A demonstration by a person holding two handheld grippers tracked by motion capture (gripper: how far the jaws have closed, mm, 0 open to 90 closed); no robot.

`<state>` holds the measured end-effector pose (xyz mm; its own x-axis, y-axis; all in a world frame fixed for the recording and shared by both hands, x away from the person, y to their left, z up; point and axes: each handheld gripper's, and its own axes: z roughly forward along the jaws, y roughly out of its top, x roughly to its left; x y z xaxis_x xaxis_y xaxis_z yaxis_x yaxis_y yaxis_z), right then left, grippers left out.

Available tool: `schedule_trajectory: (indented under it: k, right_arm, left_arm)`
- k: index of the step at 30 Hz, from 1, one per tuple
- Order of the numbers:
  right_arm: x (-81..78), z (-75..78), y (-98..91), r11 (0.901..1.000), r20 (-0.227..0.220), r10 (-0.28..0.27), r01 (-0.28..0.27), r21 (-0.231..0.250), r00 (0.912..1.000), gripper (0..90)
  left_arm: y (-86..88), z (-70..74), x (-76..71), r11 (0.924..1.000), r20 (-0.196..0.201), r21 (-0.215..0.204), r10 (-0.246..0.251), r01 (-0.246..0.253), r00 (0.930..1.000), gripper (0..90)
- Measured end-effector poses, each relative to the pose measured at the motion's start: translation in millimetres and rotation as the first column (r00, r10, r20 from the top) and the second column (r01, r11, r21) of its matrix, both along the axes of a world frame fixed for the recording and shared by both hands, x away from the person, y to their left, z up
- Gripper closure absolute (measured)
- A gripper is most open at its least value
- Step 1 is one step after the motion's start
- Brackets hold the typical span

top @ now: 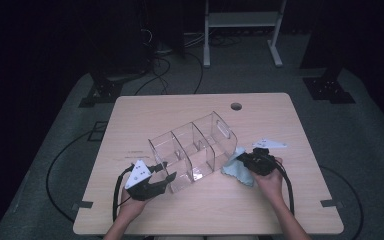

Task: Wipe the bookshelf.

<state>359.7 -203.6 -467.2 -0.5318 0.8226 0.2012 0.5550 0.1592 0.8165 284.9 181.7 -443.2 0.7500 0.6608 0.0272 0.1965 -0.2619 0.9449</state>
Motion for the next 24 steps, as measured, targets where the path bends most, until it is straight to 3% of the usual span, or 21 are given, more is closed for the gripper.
schedule_trajectory:
  k: [6, 9, 12, 18, 20, 24]
  right_arm:
    - [7.4, -18.7, 1.2, 0.9997, -0.065, -0.009, 0.007, -0.023, 0.9978, 83.5]
    - [7.6, -18.5, 1.7, 0.9996, -0.060, -0.009, 0.007, -0.029, 0.9981, 83.6]
    - [5.2, -9.6, 1.3, 0.9997, -0.030, -0.010, 0.009, -0.024, 0.9995, 83.6]
    - [-5.3, 25.2, -0.2, 0.9999, 0.068, -0.010, 0.009, 0.010, 0.9976, 83.7]
    - [-9.1, 39.3, -0.5, 0.9999, 0.116, -0.002, 0.000, 0.015, 0.9932, 83.8]
    - [-13.3, 60.8, 1.9, 0.9998, 0.164, 0.004, -0.007, 0.017, 0.9865, 83.7]
  left_arm:
    - [-0.3, -0.3, 0.0, 1.0000, 0.003, -0.001, 0.001, -0.001, 1.0000, 48.7]
    - [0.1, -0.3, 0.0, 1.0000, 0.003, 0.001, -0.001, 0.001, 1.0000, 48.7]
    - [0.0, -0.4, 0.1, 1.0000, 0.003, 0.001, 0.000, 0.000, 1.0000, 48.7]
    - [-0.5, -0.6, 0.0, 1.0000, 0.003, -0.002, 0.001, -0.001, 1.0000, 48.7]
    - [-0.5, -0.6, 0.0, 1.0000, 0.004, -0.002, 0.001, -0.001, 1.0000, 48.7]
    - [-0.5, -0.7, -0.1, 1.0000, 0.005, -0.001, 0.001, -0.001, 1.0000, 48.7]
